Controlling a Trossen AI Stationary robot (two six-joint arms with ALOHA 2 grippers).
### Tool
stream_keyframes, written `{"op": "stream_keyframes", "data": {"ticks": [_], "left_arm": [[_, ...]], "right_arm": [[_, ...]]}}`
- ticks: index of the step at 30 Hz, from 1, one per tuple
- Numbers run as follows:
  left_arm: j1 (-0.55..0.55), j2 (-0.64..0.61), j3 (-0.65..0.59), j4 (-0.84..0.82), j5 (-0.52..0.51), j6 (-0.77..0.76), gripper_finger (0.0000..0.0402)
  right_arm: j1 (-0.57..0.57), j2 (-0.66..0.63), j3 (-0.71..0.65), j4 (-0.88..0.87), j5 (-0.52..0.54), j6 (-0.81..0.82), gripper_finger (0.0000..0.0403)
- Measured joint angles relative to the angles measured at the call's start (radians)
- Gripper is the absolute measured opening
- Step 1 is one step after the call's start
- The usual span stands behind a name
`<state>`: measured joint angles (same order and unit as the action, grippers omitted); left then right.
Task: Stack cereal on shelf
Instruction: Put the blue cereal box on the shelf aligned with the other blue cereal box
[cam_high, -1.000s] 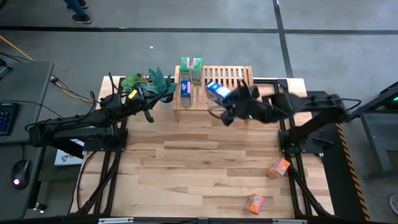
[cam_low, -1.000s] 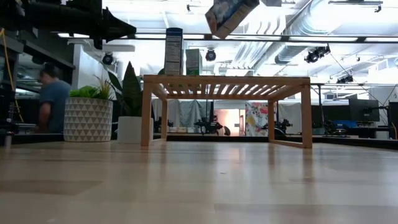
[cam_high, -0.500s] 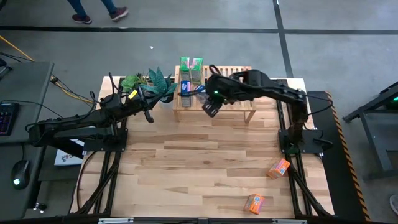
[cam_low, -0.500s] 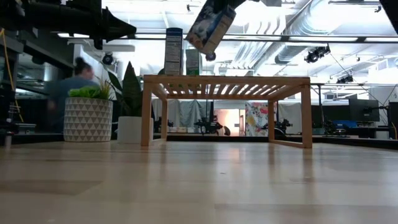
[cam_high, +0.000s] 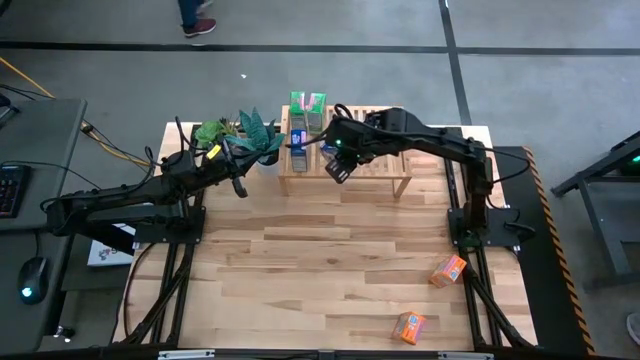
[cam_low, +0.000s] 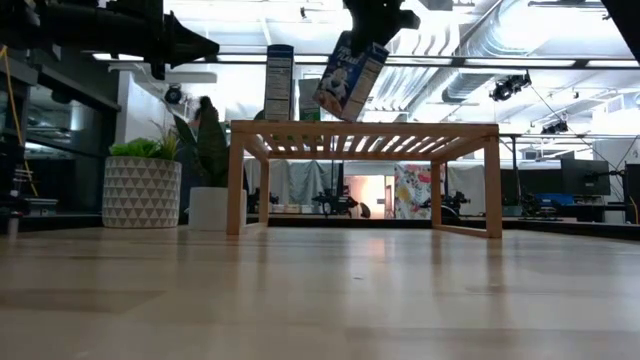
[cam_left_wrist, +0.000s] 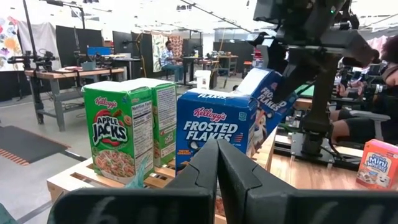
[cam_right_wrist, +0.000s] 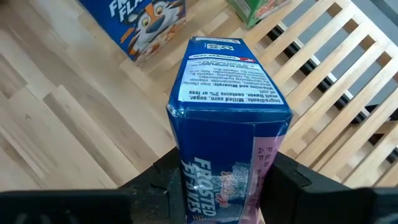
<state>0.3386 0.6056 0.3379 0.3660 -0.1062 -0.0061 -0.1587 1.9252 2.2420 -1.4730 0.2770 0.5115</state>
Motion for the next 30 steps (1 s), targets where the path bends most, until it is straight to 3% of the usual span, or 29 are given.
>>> {"op": "stream_keyframes", "data": {"ticks": [30], "left_arm": [[0.0, 0.0, 0.0, -0.002, 0.0, 0.0, 0.0]], "right_arm": [[-0.025, 0.015, -0.001, 0.041, -0.02, -0.082, 0.014]]}}
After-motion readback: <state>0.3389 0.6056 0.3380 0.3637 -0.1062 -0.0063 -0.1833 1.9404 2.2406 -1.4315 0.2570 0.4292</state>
